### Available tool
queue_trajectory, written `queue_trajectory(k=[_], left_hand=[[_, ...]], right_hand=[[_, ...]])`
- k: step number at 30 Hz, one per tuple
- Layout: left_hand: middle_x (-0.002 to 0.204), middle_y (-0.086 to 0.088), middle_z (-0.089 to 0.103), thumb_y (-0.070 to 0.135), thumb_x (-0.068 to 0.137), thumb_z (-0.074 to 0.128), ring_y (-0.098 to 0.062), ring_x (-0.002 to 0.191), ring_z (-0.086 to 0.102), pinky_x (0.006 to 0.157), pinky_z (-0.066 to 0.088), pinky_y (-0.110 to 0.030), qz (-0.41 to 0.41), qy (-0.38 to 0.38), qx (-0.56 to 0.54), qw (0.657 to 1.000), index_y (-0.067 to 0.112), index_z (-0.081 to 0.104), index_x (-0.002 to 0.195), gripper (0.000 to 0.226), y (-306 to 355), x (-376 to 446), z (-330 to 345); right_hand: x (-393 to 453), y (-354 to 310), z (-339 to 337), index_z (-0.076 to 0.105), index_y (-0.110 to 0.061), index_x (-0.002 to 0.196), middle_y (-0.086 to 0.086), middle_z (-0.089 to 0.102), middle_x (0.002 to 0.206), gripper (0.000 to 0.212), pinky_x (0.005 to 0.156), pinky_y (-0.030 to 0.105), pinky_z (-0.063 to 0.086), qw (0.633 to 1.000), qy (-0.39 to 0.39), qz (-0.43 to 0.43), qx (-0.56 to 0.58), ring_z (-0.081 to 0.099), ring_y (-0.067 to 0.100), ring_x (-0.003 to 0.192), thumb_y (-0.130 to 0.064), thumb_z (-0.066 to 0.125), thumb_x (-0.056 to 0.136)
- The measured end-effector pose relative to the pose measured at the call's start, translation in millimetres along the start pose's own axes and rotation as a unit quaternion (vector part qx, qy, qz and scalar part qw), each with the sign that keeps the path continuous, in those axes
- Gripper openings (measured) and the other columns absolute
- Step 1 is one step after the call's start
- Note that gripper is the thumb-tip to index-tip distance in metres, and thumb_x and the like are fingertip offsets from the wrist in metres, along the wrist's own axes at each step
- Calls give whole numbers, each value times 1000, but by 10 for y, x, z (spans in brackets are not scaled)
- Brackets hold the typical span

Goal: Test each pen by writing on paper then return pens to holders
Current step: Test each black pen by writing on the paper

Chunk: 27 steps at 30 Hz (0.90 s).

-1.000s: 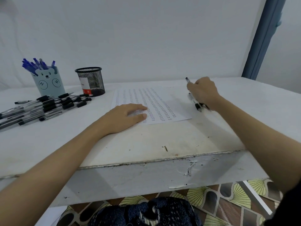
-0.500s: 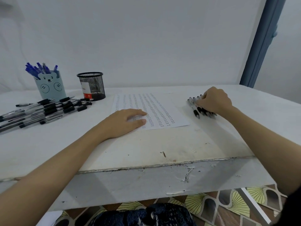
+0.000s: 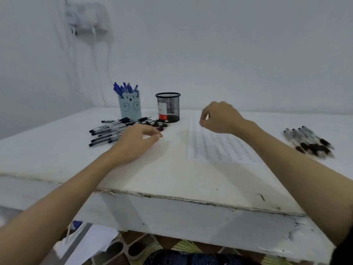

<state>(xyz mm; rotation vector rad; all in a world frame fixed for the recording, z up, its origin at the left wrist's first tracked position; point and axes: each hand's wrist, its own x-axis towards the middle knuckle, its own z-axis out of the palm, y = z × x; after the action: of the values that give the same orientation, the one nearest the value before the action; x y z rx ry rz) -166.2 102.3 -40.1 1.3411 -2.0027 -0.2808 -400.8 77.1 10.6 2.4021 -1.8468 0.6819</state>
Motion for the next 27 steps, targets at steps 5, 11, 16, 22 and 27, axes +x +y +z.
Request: queue_trajectory(k=[5,11,16,22,27], left_hand=[[88,17,65,22,92,56,3,86,57,71,38,-9,-54,67,54,995,23,72,91,17,-465,-403,-554],[96,11,65,19,89,59,-2,92,57,70,35,-4,-74,64,69,993,23,72,91,13,-826,-610,-721],[98,8,63,15,88,61,2,90,56,72,32,2,-45,54,82,994,20,71,93,12,-840,-599,-709],[98,8,62,15,88,60,-2,90,56,71,31,1,-35,57,92,994,16,71,95,13,-845,-610,-711],[97,10,61,17,89,60,-2,90,54,71,31,1,-38,57,93,993,19,70,95,12,-855,-604,-708]], right_hand=[[276,-799,493,64,-16,119,5,61,122,38,98,31,43,988,-66,-136,39,50,25,118,-5,49,86],[486,-1333,963,63,-17,112,10,55,117,30,80,29,43,985,-27,-165,42,54,26,102,-8,53,86],[517,-1373,1008,63,-13,98,10,53,107,17,69,28,36,982,14,-190,-14,54,27,93,-4,56,85],[483,-1377,997,59,-12,109,10,52,109,28,76,32,45,980,-14,-198,-21,55,28,95,1,54,85],[495,-1359,985,63,-13,104,8,53,110,23,69,28,36,980,-18,-197,-18,55,26,100,-2,58,84]])
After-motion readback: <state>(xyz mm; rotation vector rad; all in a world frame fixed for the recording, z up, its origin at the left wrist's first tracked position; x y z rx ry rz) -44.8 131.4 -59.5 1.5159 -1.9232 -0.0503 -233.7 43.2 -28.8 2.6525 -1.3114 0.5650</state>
